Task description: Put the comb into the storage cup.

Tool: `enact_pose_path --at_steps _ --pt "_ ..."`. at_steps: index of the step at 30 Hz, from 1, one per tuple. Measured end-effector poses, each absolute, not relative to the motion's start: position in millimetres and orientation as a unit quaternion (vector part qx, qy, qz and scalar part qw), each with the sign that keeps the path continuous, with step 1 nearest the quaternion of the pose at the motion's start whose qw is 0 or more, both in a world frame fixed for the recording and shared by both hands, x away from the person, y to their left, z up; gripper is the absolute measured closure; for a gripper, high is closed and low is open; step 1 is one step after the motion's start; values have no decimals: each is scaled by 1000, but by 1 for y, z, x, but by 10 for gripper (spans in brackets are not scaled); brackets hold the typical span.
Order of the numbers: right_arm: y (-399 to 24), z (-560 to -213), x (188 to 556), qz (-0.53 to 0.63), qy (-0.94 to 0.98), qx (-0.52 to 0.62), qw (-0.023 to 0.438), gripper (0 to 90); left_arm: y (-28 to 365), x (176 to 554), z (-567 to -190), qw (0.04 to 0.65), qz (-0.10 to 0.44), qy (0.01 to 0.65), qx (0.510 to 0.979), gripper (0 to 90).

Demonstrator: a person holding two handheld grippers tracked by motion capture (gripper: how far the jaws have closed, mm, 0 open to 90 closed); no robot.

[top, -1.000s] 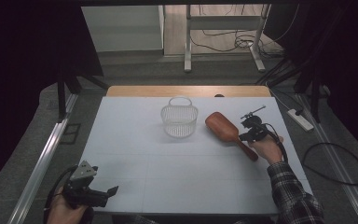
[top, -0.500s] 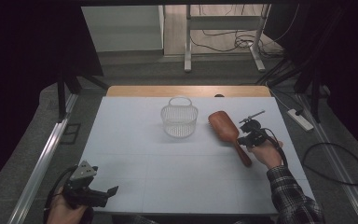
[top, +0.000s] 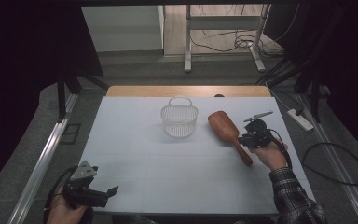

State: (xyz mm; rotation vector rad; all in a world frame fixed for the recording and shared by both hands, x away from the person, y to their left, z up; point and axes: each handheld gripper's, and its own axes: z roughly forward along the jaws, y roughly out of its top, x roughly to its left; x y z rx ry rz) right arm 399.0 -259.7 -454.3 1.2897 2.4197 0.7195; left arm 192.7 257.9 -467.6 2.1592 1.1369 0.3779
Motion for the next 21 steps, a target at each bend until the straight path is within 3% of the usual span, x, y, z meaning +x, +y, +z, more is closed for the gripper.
enact_pose_path --at_steps 12,19,21 --pt "-250 -449 396 247 838 458 167 150 258 193 -468 329 145 435 826 0" --pt "-248 -451 399 259 837 456 156 0 258 193 -468 329 145 434 826 0" --pt "-248 -451 399 262 837 455 154 0 258 193 -468 328 145 435 826 0"
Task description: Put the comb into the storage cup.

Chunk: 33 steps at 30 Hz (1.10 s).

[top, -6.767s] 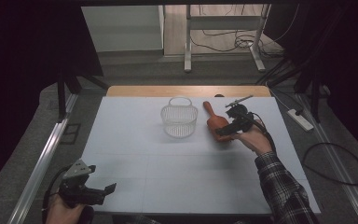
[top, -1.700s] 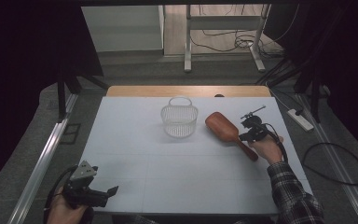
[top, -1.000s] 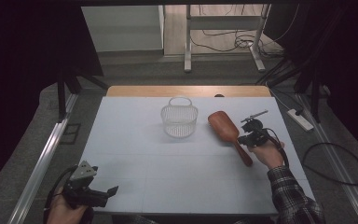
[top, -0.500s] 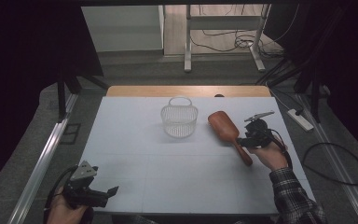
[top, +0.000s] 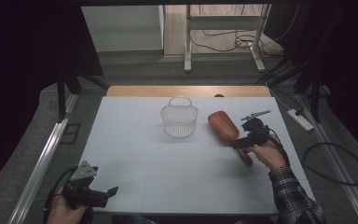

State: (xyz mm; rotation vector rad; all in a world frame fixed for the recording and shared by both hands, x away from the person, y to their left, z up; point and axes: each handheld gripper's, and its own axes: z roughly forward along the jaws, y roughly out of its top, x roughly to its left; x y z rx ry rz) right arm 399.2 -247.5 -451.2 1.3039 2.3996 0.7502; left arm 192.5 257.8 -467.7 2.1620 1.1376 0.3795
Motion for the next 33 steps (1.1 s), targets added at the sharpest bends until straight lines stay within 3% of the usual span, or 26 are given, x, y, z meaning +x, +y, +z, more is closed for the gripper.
enact_pose_path --at_steps 12,33 --pt "-243 -459 405 259 837 464 127 0 258 193 -468 330 143 434 826 0" --pt "-235 -489 417 181 859 462 128 0 258 192 -468 329 143 432 827 0"
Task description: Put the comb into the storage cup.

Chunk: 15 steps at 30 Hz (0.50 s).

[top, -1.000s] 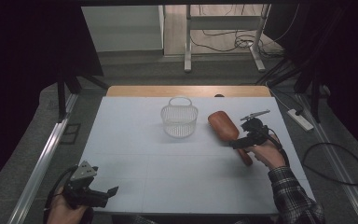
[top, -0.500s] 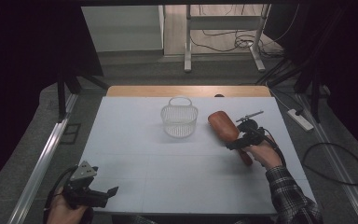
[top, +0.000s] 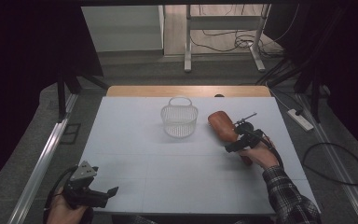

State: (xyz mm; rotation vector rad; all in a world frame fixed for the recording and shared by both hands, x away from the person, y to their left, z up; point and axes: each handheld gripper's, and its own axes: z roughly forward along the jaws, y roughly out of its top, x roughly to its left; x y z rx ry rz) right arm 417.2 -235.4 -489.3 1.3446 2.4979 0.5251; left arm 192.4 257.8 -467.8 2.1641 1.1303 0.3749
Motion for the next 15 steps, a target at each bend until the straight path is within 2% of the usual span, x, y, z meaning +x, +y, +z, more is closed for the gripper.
enact_pose_path --at_steps 13,15 --pt "-234 -495 420 168 863 463 115 0 257 192 -468 329 143 430 829 0" --pt "-234 -494 420 167 862 463 119 23 257 192 -468 329 143 430 829 0"
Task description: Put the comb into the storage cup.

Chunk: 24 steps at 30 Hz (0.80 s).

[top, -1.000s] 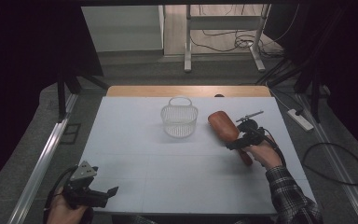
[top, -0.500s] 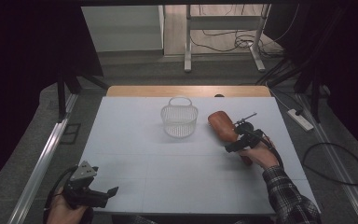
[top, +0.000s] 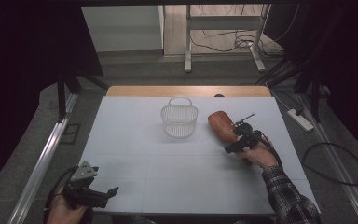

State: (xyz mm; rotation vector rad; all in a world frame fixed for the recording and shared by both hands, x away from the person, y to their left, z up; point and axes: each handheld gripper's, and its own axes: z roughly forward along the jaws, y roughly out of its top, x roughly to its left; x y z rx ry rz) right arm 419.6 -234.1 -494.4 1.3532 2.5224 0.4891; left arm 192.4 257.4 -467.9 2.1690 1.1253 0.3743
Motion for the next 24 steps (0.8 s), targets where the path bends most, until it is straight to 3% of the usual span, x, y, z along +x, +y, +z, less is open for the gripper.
enact_pose_path --at_steps 4,15,24 --pt "-234 -493 419 167 864 458 128 121 257 192 -468 328 143 430 829 0" --pt "-236 -488 419 184 862 453 134 514 257 192 -468 328 144 429 830 0" --pt "-237 -489 421 177 864 456 119 655 256 192 -468 326 145 428 830 0"
